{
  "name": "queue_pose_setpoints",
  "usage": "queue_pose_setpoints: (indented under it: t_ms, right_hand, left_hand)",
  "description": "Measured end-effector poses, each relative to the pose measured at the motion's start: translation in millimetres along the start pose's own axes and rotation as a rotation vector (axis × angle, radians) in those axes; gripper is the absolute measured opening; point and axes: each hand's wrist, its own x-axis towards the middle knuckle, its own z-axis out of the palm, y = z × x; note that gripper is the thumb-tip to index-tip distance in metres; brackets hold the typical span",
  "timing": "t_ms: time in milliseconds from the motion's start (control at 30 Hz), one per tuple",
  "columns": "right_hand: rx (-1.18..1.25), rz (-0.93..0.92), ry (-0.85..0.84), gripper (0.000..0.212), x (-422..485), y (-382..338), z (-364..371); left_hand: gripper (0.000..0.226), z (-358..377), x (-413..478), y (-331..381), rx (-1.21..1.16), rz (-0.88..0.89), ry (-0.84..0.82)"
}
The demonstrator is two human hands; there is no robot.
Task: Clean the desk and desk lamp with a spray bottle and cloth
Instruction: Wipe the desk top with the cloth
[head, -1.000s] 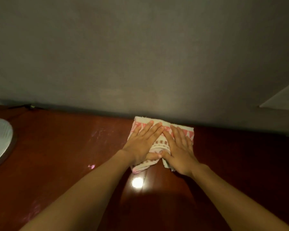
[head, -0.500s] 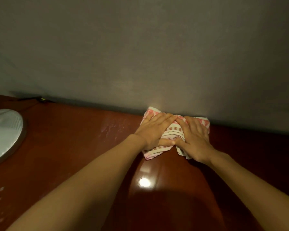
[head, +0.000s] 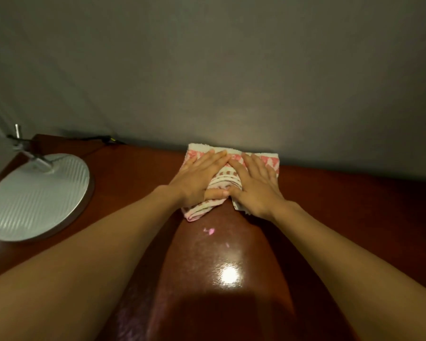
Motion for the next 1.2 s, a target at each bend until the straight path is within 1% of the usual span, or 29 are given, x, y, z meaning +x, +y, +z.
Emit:
queue_pose_setpoints:
  t_ms: [100, 233, 433, 600, 700, 767, 800, 867, 1033, 1133, 1200]
  right_hand:
    - [0.006, 0.008, 0.022, 0.066, -3, -15, 8]
    - [0.024, 0.013, 0.045, 0.066, -38, -34, 25]
    - [0.058, 0.062, 0.048, 0.067, -140, -70, 62]
    - [0.058, 0.106, 0.044, 0.080, -224, -105, 95]
    - [0.044, 0.125, 0.025, 0.075, -266, -127, 110]
    - [0.055, 0.141, 0.007, 0.072, -291, -140, 119]
    - [0.062, 0.151, 0.004, 0.071, -302, -147, 123]
    - [0.044, 0.161, -0.002, 0.071, -322, -159, 131]
    - [0.061, 0.163, 0.011, 0.065, -360, -180, 150]
    - [0.081, 0.169, 0.049, 0.069, -377, -189, 167]
    - [0.027, 0.183, 0.066, 0.074, -389, -196, 181]
  left_hand:
    - [0.083, 2, -17, -6, 0.018, -0.004, 0.009]
    - [0.082, 10, -58, 2, 0.024, 0.022, -0.018]
    - [0.084, 33, -151, 39, 0.056, 0.097, -0.067]
    - [0.088, 62, -230, 66, 0.090, 0.127, -0.076]
    - [0.088, 72, -271, 78, 0.136, 0.135, -0.102]
    - [0.087, 80, -297, 83, 0.186, 0.150, -0.068]
    - [0.085, 83, -311, 86, 0.194, 0.135, -0.087]
    - [0.083, 93, -332, 88, 0.193, 0.114, -0.085]
    - [0.083, 110, -373, 94, 0.221, 0.154, -0.073]
    - [0.084, 115, -397, 96, 0.229, 0.172, -0.077]
    - [0.086, 117, -412, 97, 0.228, 0.170, -0.070]
